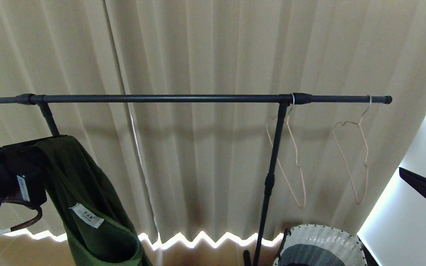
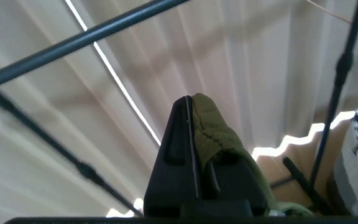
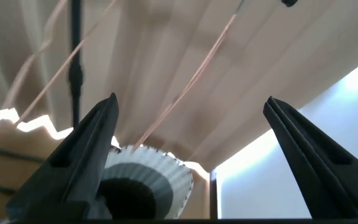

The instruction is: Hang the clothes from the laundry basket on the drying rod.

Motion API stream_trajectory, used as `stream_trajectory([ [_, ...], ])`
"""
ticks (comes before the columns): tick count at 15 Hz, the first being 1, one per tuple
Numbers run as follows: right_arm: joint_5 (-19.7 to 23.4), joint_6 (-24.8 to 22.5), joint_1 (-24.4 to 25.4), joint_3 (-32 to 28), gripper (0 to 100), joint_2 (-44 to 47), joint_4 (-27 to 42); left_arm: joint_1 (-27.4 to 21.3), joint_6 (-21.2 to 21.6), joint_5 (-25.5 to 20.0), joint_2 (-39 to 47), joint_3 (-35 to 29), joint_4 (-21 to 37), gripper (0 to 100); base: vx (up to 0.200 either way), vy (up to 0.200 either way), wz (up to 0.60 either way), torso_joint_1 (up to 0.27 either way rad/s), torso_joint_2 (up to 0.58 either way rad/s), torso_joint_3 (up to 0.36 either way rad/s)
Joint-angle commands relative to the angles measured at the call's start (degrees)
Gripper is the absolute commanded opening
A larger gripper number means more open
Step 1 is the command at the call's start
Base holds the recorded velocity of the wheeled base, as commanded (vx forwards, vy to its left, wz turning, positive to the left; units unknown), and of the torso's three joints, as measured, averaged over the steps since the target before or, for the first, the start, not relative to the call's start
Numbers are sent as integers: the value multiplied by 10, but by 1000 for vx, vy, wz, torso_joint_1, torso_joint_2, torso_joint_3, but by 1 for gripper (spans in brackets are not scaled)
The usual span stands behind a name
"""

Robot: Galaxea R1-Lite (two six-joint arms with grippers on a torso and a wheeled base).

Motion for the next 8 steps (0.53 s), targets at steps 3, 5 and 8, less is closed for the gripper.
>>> stream_trajectory([
  [3, 0, 0, -5, -1, 100, 3, 0, 0, 1, 0, -2, 8, -1, 0, 0, 0, 0, 0, 0, 0],
  [5, 4, 1, -32, -3, 100, 23, 0, 0, 3, 0, -5, 15, -1, 0, 0, 0, 0, 0, 0, 0],
  [8, 7, 17, -50, -18, 100, 71, -1, 0, 2, 0, -5, 19, -1, 0, 0, 0, 0, 0, 0, 0],
])
